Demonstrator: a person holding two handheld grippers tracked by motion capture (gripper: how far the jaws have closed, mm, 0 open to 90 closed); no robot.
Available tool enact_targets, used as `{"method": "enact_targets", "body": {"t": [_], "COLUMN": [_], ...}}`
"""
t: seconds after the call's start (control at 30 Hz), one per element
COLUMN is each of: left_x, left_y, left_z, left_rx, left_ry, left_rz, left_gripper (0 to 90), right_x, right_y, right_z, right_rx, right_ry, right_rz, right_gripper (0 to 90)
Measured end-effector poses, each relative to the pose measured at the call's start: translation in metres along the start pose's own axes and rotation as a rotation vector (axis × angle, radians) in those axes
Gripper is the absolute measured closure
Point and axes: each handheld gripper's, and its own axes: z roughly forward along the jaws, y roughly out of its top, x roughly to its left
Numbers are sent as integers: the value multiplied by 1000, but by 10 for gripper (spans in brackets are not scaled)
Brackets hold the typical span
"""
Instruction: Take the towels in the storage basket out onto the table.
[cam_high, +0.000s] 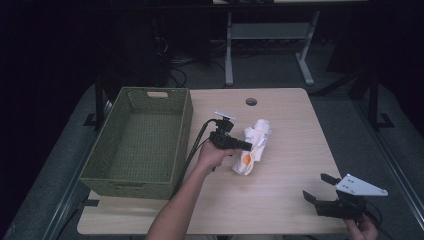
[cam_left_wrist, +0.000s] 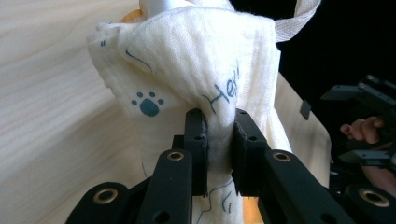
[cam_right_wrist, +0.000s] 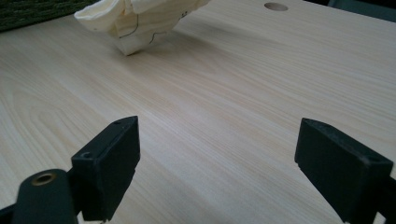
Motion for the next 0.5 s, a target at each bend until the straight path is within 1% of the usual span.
{"method": "enact_targets", "body": {"t": [0.07, 0.13, 0.17, 0.3, 0.4, 0.43, 0.5], "left_x": [2, 4, 6, 7, 6, 5, 4], "left_y": [-2, -3, -5, -8, -8, -8, -9], "left_z": [2, 3, 5, 12, 14, 15, 14], "left_rx": [8, 9, 16, 29, 29, 31, 28], "left_ry": [25, 30, 44, 62, 66, 84, 100], "left_rz": [0, -3, -10, 0, -1, 8, 14], "left_gripper": [783, 779, 779, 774, 744, 731, 685], "right_x": [0, 1, 2, 2, 2, 2, 1], "right_y": [0, 0, 1, 1, 1, 1, 0], "right_z": [1, 1, 1, 1, 2, 2, 2], "right_rx": [1, 2, 2, 4, 6, 7, 6], "right_ry": [-1, 1, 2, 2, 3, 3, 3], "right_rz": [0, -1, -7, -9, -9, -10, -9], "right_gripper": [138, 138, 139, 138, 138, 138, 139]}}
